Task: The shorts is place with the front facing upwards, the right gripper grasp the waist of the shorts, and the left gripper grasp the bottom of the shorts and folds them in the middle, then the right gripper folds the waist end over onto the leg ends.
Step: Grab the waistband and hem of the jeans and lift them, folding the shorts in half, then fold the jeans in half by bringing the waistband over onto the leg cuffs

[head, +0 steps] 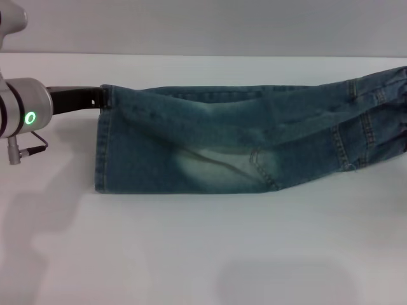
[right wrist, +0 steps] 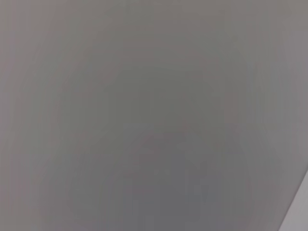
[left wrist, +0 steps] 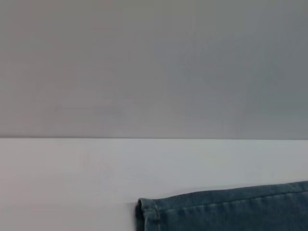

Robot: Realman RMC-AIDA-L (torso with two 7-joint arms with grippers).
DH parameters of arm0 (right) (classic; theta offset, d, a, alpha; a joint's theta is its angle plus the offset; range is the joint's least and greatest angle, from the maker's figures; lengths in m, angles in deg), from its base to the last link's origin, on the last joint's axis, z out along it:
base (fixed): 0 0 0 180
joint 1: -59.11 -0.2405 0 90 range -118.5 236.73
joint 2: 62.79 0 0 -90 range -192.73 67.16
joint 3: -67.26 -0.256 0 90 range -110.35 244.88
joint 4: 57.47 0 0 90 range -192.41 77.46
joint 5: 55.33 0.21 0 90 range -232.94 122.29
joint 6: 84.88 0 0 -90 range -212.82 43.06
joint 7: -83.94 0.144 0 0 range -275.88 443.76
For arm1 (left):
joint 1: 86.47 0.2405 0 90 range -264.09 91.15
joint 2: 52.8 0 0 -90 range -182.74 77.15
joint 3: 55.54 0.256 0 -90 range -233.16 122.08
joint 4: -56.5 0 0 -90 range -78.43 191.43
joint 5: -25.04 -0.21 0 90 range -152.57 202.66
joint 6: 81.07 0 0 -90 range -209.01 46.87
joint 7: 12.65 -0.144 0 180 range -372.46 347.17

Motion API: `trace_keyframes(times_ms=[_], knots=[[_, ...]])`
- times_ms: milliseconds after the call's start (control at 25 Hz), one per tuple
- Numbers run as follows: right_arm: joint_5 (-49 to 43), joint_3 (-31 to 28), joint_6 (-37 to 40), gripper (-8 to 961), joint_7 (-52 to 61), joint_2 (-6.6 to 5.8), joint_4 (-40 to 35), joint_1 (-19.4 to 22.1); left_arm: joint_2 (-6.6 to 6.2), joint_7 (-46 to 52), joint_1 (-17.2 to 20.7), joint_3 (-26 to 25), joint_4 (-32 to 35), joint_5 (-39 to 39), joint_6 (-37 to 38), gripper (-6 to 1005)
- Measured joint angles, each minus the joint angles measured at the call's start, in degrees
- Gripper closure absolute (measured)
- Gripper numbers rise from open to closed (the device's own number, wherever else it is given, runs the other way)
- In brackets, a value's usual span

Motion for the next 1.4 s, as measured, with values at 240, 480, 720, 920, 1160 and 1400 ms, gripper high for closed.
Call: trace_keyframes(times_ms=[240,480,720,920,1160,1400], knots=[[1.29,-0.07,3.3,920,-0.84,-0.05,-0.29,-0.14,0.09,-0.95,-2.55,-0.73,3.52,0.43,1.56,977],[4.58,-0.09,7.17,906,-3.9,-0.29,-1.77,-1.0,0.15,-5.59,-5.86,-0.01,11.04,4.16,10.74,976],[6.05,0.23,8.02,811,-7.55,-0.35,-2.49,-0.93,0.13,-7.33,-10.68,-0.51,18.53,7.13,12.29,975],[5.4,0.76,7.63,602,-9.21,-0.23,-2.23,0.84,-0.02,-7.58,-9.69,-0.65,15.54,7.17,11.01,823],[3.88,2.48,6.77,418,-10.0,0.35,-3.44,4.18,0.01,-9.45,-7.39,-0.98,11.82,7.46,9.06,592],[3.83,2.91,5.73,340,-10.32,0.56,-4.67,6.28,0.01,-11.03,-6.96,-0.98,10.76,7.55,7.31,324]])
